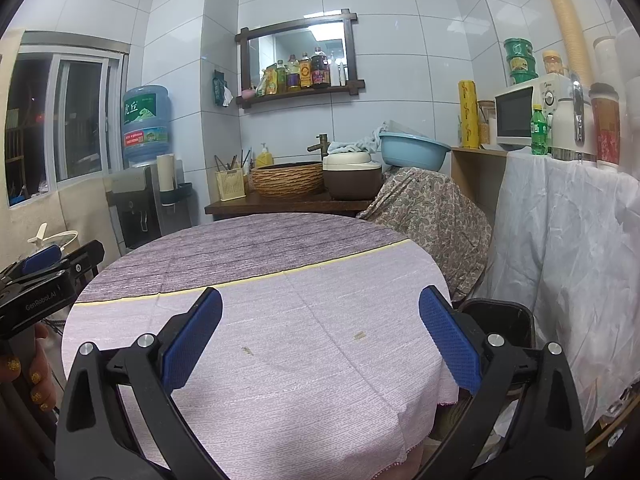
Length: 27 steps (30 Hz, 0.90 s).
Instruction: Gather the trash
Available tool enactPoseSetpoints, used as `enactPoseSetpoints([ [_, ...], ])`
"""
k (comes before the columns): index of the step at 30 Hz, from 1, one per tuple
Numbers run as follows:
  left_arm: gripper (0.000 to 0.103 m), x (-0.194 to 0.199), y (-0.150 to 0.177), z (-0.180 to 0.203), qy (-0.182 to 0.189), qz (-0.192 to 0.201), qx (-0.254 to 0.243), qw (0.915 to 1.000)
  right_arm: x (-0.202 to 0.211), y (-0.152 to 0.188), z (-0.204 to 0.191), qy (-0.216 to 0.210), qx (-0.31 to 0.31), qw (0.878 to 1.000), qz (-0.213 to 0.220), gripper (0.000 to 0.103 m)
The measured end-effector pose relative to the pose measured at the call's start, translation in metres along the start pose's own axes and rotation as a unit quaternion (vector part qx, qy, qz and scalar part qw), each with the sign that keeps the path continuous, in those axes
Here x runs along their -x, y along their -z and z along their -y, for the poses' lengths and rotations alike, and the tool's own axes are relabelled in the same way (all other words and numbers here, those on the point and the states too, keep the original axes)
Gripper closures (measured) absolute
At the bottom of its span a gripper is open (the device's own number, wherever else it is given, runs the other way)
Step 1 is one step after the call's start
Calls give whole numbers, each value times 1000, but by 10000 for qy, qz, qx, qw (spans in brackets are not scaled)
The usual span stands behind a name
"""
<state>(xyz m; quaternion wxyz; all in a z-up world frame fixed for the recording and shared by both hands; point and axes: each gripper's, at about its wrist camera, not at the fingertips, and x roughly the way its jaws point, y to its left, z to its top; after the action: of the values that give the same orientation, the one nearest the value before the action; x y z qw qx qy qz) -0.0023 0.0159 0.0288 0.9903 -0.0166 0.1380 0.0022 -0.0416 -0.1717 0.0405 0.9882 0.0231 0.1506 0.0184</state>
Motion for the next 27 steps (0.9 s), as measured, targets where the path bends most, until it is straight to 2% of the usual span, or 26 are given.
enactPoseSetpoints([
  [27,5,1,4,9,-52,-111,-115,9999,-3,5,-1,-21,-46,10000,-56,6],
])
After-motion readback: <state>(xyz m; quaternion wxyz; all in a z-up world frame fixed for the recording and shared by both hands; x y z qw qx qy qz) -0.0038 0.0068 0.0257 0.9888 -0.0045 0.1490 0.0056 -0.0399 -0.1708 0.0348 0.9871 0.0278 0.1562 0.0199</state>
